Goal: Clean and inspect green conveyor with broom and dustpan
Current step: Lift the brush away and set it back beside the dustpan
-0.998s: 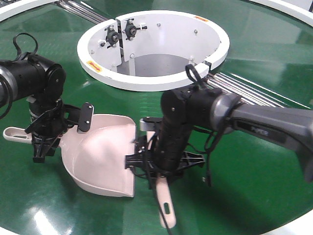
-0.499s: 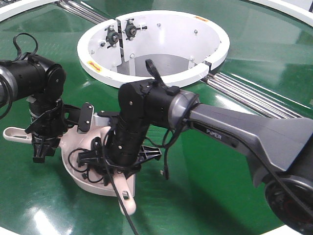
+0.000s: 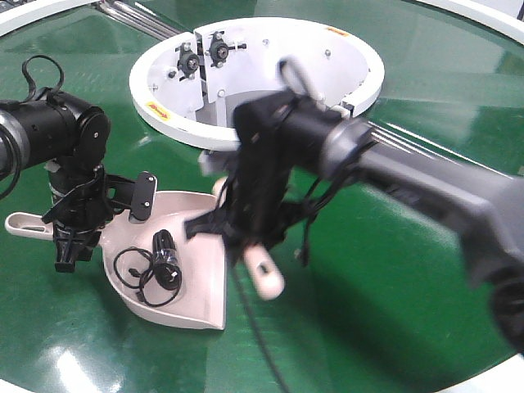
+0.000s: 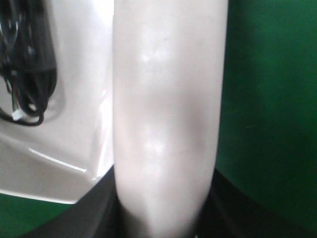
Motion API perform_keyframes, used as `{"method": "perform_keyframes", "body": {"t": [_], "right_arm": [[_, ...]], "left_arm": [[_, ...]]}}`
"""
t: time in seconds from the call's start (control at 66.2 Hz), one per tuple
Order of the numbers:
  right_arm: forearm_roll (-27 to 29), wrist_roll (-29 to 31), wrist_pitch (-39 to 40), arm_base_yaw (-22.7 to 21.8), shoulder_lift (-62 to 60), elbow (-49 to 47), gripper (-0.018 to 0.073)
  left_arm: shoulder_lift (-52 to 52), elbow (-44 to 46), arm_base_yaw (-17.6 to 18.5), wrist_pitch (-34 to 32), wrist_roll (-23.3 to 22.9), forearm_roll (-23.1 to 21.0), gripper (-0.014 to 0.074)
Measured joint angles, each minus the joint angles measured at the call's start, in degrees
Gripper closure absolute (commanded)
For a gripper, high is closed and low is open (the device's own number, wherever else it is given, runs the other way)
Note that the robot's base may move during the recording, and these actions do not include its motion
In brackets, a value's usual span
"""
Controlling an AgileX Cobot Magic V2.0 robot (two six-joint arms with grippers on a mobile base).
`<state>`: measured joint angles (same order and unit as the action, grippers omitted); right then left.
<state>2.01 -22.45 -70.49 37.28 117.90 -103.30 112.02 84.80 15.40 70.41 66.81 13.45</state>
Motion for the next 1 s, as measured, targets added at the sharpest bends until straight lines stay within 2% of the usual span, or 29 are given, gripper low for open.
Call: {"method": "perform_keyframes", "body": {"t": [0.196,0.333,0.605,0.846,0.998], "right_arm": [[-2.4,2.0,-0.3,-5.7,-5.0,0.0,0.0561],[-2.5,4.7,-0.6,-10.3,-7.8,0.0,0.0561],[-2.0,10.3,-1.0,-16.5,-11.3,0.9,0.0561],[-1.3,13.9,-0.6,-21.5,-14.9,13.4,0.0561],[-1.4,15.1,5.3,-23.5,-19.0,23.8,0.0561]], "left_arm": [[0.0,0.0,0.0,0.0,0.0,0.0,0.0603],[0.0,0.0,0.0,0.0,0.0,0.0,0.0603],[0.0,0.0,0.0,0.0,0.0,0.0,0.0603],[0.0,0.0,0.0,0.0,0.0,0.0,0.0603],[0.0,0.0,0.0,0.0,0.0,0.0,0.0603]]}}
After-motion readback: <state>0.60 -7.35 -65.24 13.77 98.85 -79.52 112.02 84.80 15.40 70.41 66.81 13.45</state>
